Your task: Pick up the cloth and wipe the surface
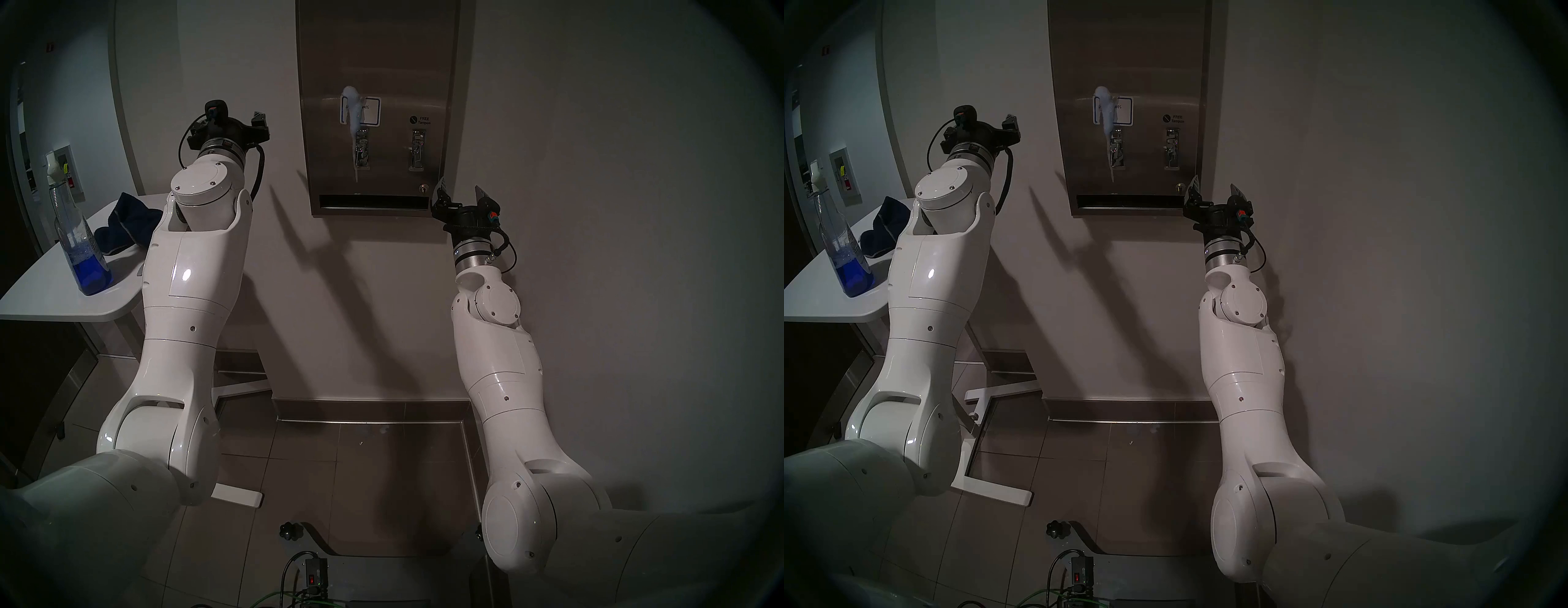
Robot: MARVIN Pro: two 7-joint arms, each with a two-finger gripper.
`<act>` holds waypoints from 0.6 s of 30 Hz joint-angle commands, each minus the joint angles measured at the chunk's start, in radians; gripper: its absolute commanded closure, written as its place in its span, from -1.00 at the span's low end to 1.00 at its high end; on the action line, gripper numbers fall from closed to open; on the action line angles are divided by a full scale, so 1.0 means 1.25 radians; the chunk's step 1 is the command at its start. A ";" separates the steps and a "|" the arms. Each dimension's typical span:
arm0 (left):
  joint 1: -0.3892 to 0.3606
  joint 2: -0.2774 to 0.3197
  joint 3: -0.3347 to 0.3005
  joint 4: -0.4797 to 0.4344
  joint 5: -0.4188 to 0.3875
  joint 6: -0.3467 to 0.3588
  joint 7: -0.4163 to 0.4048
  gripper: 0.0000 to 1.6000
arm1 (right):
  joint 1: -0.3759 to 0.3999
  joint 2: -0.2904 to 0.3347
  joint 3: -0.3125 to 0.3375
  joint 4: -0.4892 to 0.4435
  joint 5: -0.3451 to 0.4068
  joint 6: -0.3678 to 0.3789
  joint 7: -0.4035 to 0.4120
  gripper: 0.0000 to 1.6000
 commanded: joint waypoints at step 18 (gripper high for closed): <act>-0.005 0.014 -0.109 0.028 0.068 0.103 0.244 -1.00 | 0.025 0.001 0.001 -0.024 0.001 -0.005 0.001 -1.00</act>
